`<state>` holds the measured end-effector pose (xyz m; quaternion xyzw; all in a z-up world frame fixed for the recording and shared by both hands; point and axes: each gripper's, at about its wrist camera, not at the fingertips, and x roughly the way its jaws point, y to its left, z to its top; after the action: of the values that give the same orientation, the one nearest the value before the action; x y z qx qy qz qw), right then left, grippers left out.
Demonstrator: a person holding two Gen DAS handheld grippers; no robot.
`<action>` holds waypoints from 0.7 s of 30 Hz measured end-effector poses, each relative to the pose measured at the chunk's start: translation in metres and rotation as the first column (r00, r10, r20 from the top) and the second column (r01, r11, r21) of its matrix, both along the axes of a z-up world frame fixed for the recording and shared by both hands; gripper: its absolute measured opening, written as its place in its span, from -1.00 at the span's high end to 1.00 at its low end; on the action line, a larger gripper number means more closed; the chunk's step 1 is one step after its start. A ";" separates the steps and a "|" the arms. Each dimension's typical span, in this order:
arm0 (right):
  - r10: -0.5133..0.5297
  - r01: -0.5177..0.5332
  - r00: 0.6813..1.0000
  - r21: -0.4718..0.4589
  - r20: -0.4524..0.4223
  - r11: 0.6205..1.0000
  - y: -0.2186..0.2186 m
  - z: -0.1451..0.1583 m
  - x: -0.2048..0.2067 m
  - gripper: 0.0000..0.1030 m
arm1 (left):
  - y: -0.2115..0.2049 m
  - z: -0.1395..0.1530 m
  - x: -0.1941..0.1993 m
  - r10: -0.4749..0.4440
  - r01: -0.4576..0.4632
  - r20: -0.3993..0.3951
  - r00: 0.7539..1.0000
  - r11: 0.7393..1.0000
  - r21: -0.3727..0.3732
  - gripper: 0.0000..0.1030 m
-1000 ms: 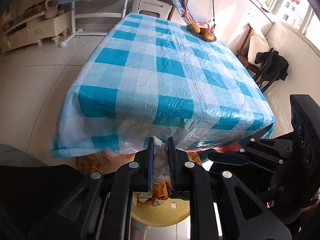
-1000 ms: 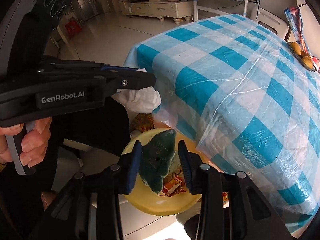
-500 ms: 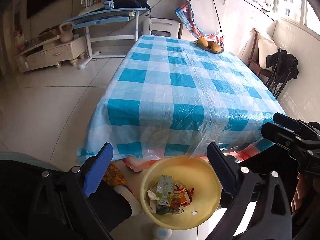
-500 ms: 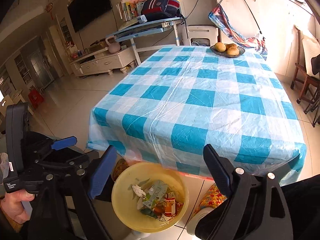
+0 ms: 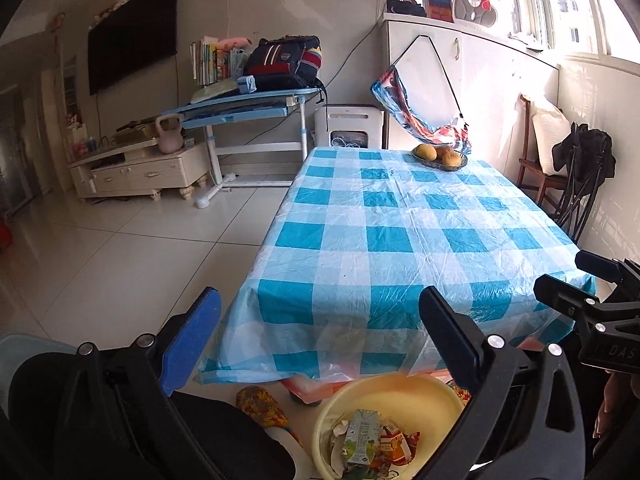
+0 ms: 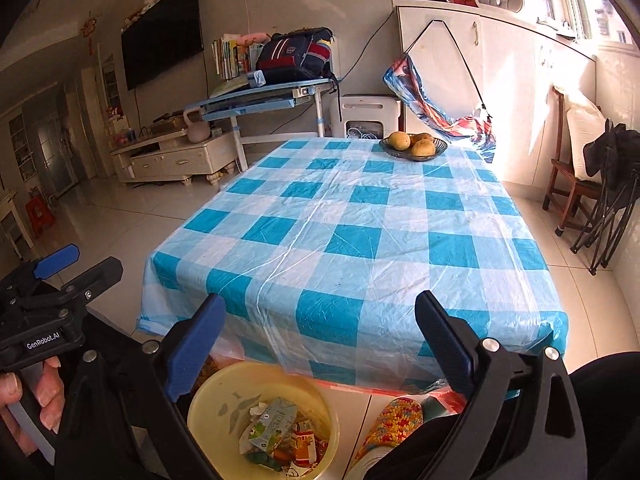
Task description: Collect trash
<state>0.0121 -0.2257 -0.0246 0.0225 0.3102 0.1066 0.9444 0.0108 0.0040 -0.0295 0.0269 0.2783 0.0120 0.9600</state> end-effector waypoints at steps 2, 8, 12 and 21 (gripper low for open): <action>-0.003 0.003 1.000 -0.007 0.003 1.000 0.000 0.000 -0.001 -0.79 | -0.003 0.001 0.000 0.017 -0.017 0.006 1.000 0.999 0.034 -0.86; -0.010 0.010 1.000 -0.021 0.003 1.000 0.000 -0.003 0.000 -0.79 | -0.004 0.006 -0.001 0.040 -0.041 0.011 0.999 0.998 0.047 -0.86; -0.014 0.015 1.000 -0.025 0.008 1.000 0.000 -0.002 -0.001 -0.79 | -0.002 0.007 -0.002 0.045 -0.045 0.012 0.999 0.998 0.040 -0.86; -0.032 0.032 0.999 -0.022 0.032 0.999 -0.005 0.002 -0.004 -0.80 | -0.002 0.010 -0.001 0.074 -0.075 0.020 0.997 0.996 0.056 -0.86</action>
<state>0.0084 -0.2310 -0.0228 0.0150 0.2960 0.0883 0.9510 0.0100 0.0020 -0.0193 0.0438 0.2699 0.0559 0.9603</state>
